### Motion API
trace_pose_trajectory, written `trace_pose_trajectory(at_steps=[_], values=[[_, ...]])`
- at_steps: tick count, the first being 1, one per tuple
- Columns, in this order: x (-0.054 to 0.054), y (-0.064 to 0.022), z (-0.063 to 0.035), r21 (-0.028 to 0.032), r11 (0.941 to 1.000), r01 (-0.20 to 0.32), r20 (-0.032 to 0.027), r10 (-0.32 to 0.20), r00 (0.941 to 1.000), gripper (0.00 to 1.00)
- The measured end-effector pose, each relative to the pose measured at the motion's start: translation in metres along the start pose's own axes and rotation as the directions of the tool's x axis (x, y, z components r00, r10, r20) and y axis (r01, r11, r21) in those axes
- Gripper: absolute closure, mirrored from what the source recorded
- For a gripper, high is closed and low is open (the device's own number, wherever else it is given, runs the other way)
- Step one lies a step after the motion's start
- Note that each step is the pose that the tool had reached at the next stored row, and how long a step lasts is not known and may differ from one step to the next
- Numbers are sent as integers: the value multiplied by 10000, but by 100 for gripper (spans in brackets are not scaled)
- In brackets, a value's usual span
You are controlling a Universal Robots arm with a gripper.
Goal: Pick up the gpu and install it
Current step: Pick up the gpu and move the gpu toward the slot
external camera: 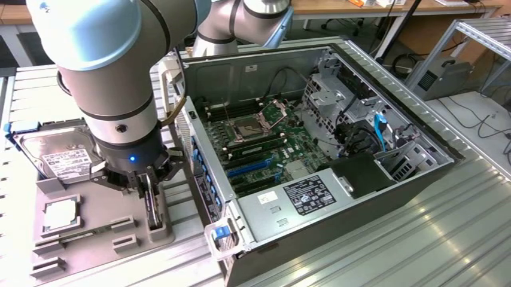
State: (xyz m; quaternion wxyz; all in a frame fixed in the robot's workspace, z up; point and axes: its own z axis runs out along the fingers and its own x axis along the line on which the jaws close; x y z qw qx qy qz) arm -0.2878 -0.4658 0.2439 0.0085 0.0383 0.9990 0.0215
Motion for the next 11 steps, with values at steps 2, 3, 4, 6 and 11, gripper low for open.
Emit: trace_pose_trajectory(at_steps=[2,3,4,6,11], values=[[0,0,0,0,10000,0,0,0,10000,73],[0,0,0,0,10000,0,0,0,10000,73],[0,0,0,0,10000,0,0,0,10000,73],[0,0,0,0,10000,13,0,-13,10000,73],[0,0,0,-2,9999,136,-6,-136,9999,73]])
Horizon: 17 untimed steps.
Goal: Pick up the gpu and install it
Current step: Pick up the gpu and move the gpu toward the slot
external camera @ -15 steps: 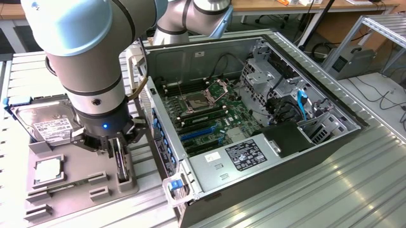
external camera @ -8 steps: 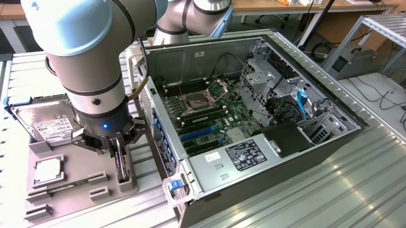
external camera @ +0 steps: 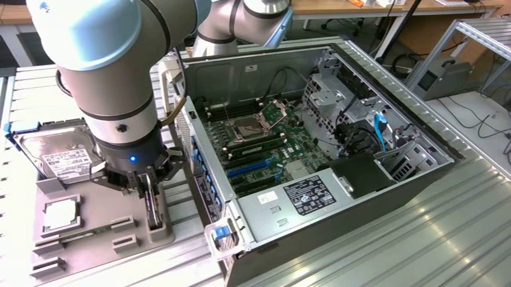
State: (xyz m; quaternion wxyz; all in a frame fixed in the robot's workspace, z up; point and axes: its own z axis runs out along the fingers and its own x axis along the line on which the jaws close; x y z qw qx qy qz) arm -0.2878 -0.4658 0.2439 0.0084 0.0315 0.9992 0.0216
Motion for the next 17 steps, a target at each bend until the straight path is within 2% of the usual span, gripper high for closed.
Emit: trace_pose_trajectory(at_steps=[8,17], values=[[0,0,-1,-3,10000,22,1,-22,10000,73],[-1,3,-76,-1,10000,26,-1,-26,10000,73]])
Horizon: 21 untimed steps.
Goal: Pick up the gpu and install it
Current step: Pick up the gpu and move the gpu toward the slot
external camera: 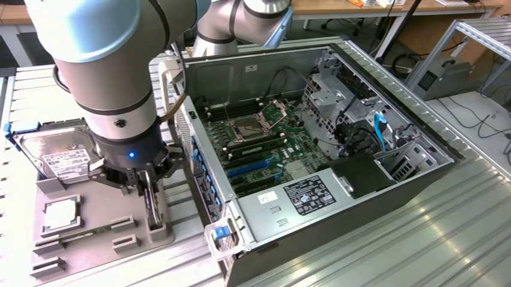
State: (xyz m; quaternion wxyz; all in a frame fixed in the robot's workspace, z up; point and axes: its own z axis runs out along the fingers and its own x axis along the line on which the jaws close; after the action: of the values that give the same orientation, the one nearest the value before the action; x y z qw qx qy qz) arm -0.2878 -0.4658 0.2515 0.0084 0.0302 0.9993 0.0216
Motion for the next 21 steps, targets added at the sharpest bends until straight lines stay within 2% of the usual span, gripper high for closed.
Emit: trace_pose_trajectory(at_steps=[4,14,19,21], values=[[-1,3,-76,0,10000,2,0,-2,10000,73],[-3,8,-177,11,10000,3,0,-3,10000,73],[-5,14,-322,17,10000,3,1,-3,10000,73],[-7,19,-422,20,10000,3,1,-3,10000,73]])
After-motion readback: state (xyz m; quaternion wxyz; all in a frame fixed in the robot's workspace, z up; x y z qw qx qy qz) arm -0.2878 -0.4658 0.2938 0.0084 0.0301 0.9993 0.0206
